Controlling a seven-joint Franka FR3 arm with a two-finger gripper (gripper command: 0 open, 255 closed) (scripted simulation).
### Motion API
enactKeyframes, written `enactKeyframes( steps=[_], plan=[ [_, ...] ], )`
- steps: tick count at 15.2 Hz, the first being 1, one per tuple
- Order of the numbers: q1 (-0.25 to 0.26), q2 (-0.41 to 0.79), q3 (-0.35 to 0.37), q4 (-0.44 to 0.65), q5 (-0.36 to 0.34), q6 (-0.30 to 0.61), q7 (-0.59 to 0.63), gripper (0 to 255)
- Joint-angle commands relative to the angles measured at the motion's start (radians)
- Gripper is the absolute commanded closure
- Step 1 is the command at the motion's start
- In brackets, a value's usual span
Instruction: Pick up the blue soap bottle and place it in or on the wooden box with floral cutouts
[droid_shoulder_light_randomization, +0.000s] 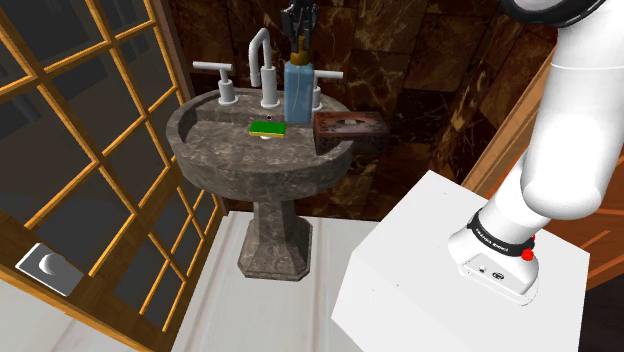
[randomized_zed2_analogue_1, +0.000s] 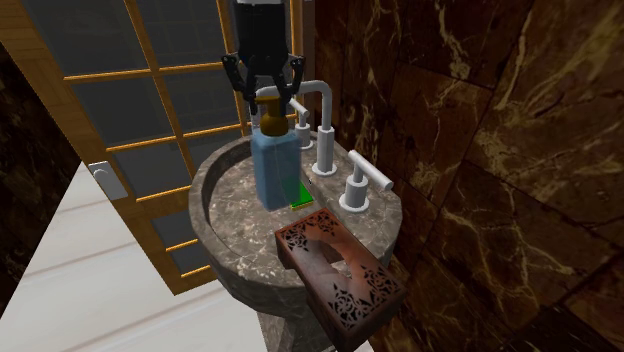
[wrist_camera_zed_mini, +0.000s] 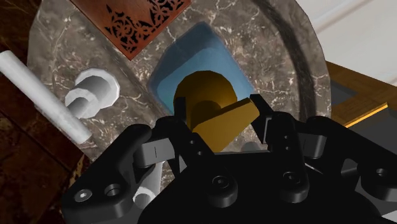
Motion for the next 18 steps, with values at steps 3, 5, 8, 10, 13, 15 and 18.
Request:
enactKeyframes(
  steps=[3,5,8,10,13,15,18],
  plan=[
    [0.0,0.023,0.0,0.09,0.0,-0.067,0.0,255],
    [0.0,0.037,0.0,0.138,0.0,-0.101,0.001,255],
    [0.0,0.053,0.0,0.192,-0.001,-0.139,0.001,255],
    [-0.021,0.0,-0.008,0.147,0.002,-0.147,-0.027,255],
    [-0.052,-0.07,-0.023,0.098,0.006,-0.169,-0.071,255],
    [-0.072,-0.109,-0.034,0.077,0.008,-0.188,-0.101,255],
    [-0.103,-0.16,-0.053,0.06,0.01,-0.223,-0.15,255]
  ],
)
